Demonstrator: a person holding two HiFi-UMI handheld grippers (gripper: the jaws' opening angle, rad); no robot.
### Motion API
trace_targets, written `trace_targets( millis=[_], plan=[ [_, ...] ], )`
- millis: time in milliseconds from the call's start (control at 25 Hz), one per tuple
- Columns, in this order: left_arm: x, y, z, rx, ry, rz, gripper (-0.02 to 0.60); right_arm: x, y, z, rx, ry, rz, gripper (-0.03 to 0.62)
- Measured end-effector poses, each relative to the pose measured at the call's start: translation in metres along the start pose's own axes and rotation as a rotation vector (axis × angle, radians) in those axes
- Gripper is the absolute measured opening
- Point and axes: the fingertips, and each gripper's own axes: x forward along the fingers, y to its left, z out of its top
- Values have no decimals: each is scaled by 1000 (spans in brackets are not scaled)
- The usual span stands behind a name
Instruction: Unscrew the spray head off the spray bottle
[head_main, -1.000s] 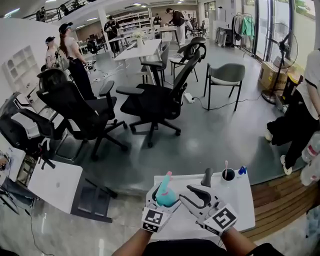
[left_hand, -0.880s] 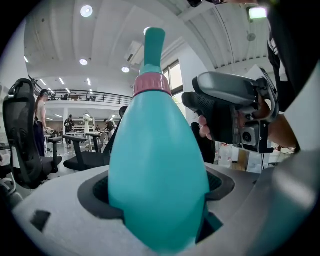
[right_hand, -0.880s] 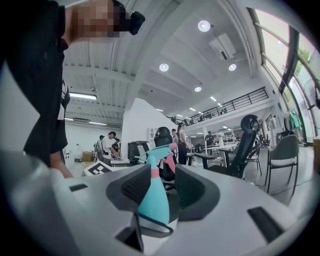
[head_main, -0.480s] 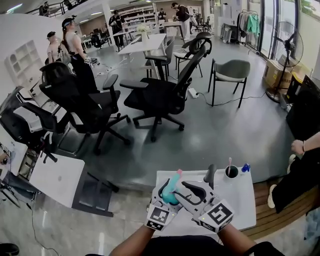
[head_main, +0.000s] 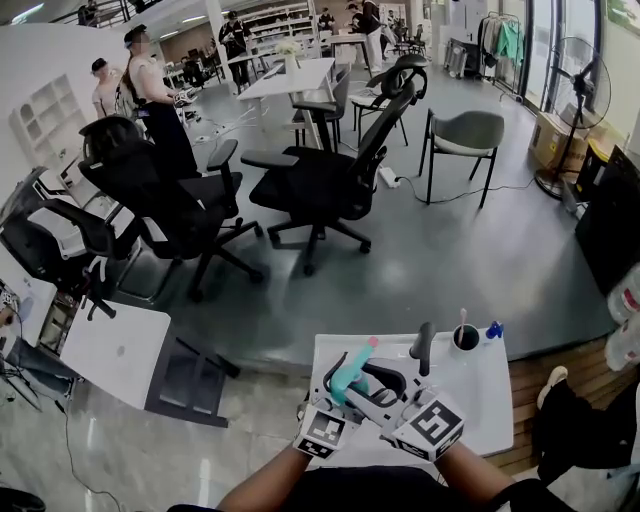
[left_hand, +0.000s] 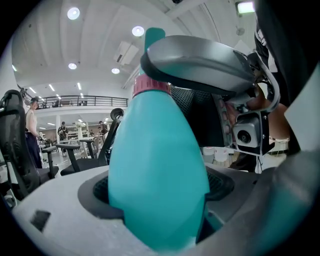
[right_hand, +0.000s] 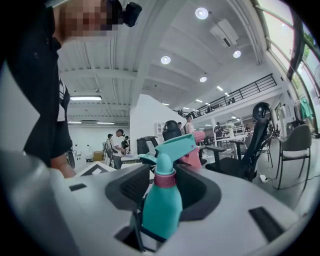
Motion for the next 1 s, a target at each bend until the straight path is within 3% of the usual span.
trace_targets(
  millis=[160, 360, 520, 840, 1000],
  plan=[
    [3, -12, -21, 12, 14, -24, 451, -2, -4, 1, 10, -14, -33, 156],
    [-4, -14, 12, 41, -26, -50, 451, -12, -13, 8, 107, -99, -33, 147],
    [-5, -21, 2, 57, -26, -75, 451, -18, -18, 11, 171, -127, -17, 145],
    [-11, -24, 19, 89, -52, -127, 436, -21, -10, 18, 113, -158, 25, 140],
    [-15, -31, 23, 65, -78, -183, 431, -24, -4, 22, 85, -167, 54, 137]
  ],
)
